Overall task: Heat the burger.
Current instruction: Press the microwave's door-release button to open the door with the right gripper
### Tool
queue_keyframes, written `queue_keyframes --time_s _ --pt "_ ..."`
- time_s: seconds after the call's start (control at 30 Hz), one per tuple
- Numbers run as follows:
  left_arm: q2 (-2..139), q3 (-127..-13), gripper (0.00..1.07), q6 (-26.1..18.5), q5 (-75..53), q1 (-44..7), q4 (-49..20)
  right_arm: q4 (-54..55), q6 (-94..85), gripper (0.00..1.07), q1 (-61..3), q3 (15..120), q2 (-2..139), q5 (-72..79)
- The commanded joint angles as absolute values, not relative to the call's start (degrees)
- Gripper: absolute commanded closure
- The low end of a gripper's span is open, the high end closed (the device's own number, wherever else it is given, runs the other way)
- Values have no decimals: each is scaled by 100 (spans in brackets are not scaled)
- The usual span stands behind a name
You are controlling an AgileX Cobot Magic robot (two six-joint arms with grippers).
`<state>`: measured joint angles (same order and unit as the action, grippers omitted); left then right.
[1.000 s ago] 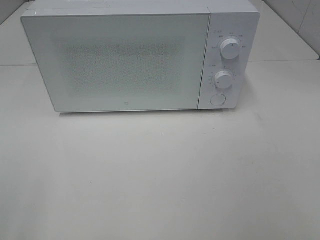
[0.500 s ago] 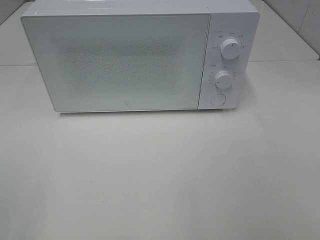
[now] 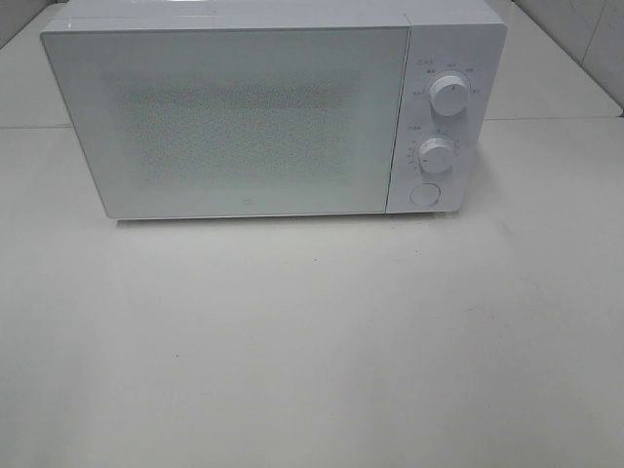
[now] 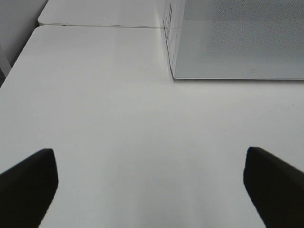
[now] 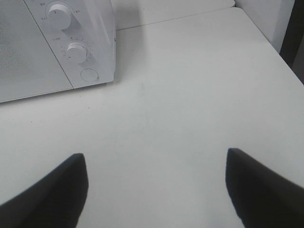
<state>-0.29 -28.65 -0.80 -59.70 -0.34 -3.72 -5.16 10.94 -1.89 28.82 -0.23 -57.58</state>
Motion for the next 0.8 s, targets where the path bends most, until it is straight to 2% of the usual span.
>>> queue_keyframes --time_s 0.03,0.23,0.57,0.8 --pt "-155 -2848 6 -92 -5936 -34 -413 -498 1094 31 -143 2911 -183 -5695" --pt "-155 -2848 6 -92 -5936 -34 -413 -498 1094 31 -143 3042 57 -5105" --pt "-155 -2848 6 -92 -5936 -34 -413 -613 1100 31 -155 2785 1180 -3455" --pt "-155 -2848 6 -92 -5936 -34 -413 -607 1100 31 -155 2693 1856 -2836"
